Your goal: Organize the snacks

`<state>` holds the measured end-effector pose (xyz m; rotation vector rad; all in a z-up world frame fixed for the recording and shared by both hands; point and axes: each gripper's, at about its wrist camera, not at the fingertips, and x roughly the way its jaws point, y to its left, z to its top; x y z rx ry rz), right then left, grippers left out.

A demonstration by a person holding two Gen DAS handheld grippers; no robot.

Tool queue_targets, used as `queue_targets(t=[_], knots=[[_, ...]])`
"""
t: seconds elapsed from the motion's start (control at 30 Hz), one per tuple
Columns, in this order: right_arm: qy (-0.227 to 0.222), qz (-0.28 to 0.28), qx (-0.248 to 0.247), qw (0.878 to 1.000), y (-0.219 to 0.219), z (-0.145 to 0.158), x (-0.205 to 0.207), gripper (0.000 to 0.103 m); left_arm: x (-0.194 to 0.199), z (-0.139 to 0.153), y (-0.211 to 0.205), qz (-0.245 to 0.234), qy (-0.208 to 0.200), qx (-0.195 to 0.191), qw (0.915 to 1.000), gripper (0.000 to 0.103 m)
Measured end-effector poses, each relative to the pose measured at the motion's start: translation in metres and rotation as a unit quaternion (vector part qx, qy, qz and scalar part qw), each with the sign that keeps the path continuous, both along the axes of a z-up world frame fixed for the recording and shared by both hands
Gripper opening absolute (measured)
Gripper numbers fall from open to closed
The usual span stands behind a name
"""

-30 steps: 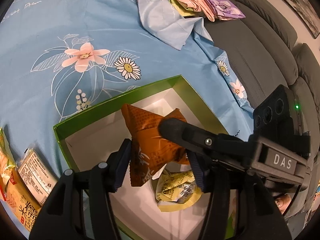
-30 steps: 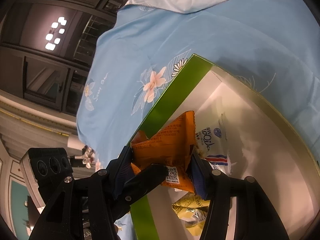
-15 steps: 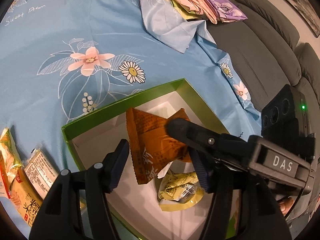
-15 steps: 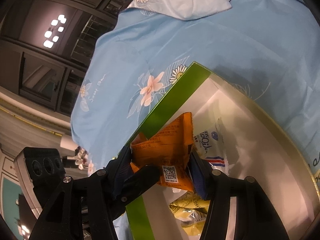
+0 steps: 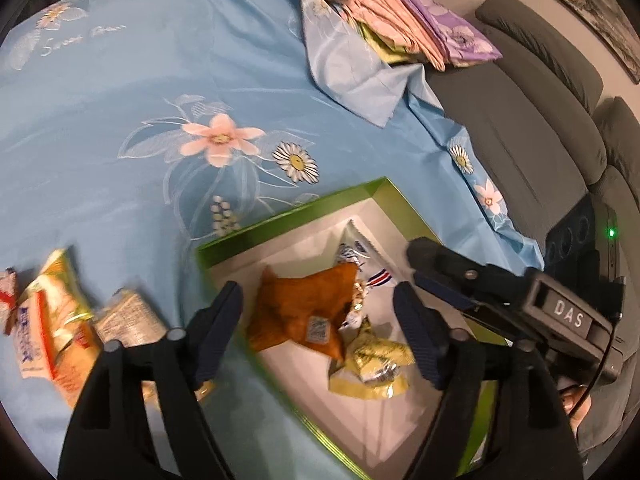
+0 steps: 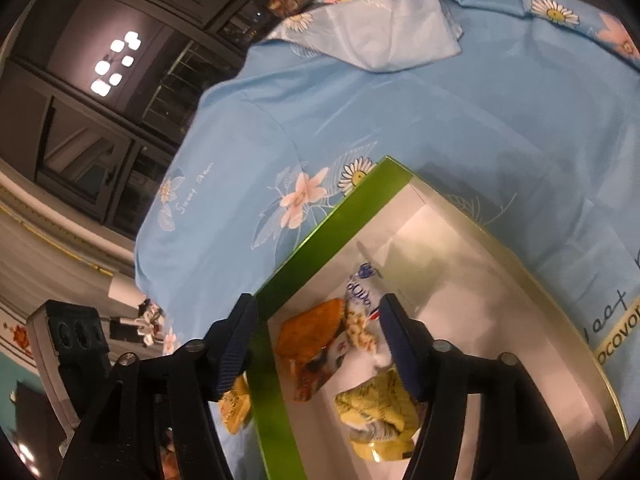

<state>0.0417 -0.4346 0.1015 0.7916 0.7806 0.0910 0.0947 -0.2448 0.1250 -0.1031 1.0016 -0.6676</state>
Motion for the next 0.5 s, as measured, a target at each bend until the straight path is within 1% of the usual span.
queue_targets(t=[0.07,0.1,0.17,0.2,0.27,0.37,0.4,0.43,0.5], knots=[[-0.009,0.009,-0.008,1.000,0.006,0.006,-0.005,0.073,-0.004,0.007,0.015,0.011,-0.006,-0.006,0.9999,0.079],[-0.011,0.012,-0.012,1.000,0.009,0.008,-0.006,0.074,-0.007,0.010,0.024,0.019,-0.009,-0.009,0.9997,0.081],[-0.014,0.017,-0.019,1.000,0.017,0.014,-0.009,0.080,-0.012,0.015,0.043,0.040,-0.014,-0.011,0.9990,0.088],[-0.014,0.020,-0.024,0.999,0.022,0.016,-0.010,0.081,-0.016,0.017,0.056,0.053,-0.019,-0.013,0.9983,0.091],[-0.015,0.032,-0.041,0.999,0.034,0.023,-0.012,0.083,-0.022,0.020,0.080,0.076,-0.026,-0.019,0.9966,0.091],[-0.020,0.052,-0.060,0.997,0.055,0.034,-0.016,0.086,-0.034,0.021,0.123,0.127,-0.023,-0.024,0.9913,0.091],[-0.022,0.059,-0.065,0.996,0.062,0.037,-0.017,0.086,-0.038,0.019,0.144,0.150,-0.020,-0.028,0.9881,0.091],[-0.023,0.069,-0.072,0.995,0.071,0.042,-0.018,0.086,-0.042,0.019,0.153,0.162,-0.018,-0.029,0.9862,0.092],[-0.025,0.084,-0.088,0.992,0.088,0.048,-0.022,0.086,-0.052,0.015,0.184,0.197,-0.013,-0.026,0.9799,0.092]])
